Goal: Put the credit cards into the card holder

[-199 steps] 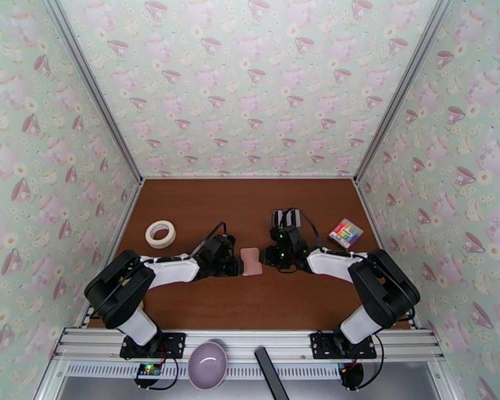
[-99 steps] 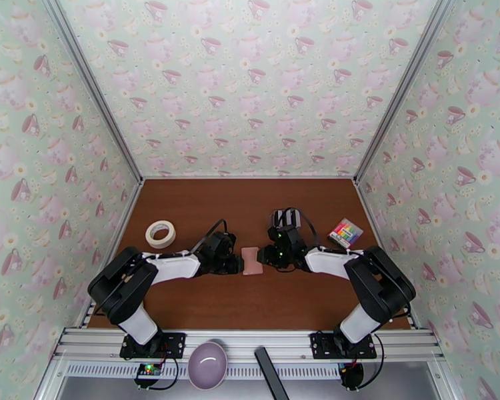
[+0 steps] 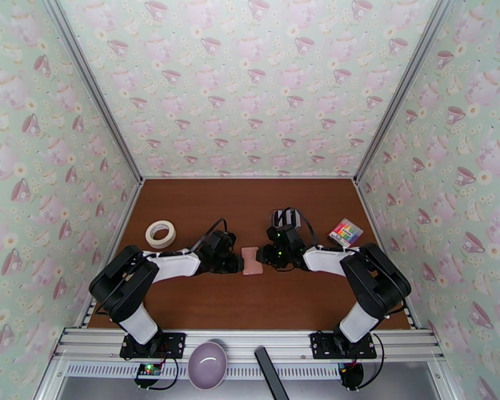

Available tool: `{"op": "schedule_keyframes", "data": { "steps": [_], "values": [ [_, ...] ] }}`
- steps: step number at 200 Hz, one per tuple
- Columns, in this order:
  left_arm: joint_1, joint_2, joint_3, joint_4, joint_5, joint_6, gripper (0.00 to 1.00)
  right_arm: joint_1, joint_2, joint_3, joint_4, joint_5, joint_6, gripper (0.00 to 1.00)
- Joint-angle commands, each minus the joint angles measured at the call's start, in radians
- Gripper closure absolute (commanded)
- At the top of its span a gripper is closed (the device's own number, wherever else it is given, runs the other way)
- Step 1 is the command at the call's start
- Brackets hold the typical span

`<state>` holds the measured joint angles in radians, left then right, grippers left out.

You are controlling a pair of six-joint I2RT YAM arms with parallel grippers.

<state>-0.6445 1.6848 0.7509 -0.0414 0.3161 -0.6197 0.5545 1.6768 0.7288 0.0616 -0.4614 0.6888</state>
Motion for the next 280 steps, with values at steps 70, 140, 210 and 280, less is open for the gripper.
{"op": "schedule_keyframes", "data": {
  "steps": [70,140,210,280],
  "values": [
    [0.067,0.092,-0.002,-0.023,-0.162,0.045,0.65,0.007,-0.01,0.008,0.053,-0.064,0.057,0.64],
    [0.08,0.101,-0.006,-0.002,-0.14,0.039,0.65,0.006,-0.041,-0.038,0.134,-0.086,0.205,0.65],
    [0.092,0.128,0.015,0.012,-0.125,0.032,0.65,0.006,-0.059,-0.079,0.169,-0.116,0.253,0.65],
    [0.095,0.146,0.034,0.029,-0.102,0.015,0.65,0.007,-0.049,-0.135,0.268,-0.137,0.315,0.65]
  ]
}}
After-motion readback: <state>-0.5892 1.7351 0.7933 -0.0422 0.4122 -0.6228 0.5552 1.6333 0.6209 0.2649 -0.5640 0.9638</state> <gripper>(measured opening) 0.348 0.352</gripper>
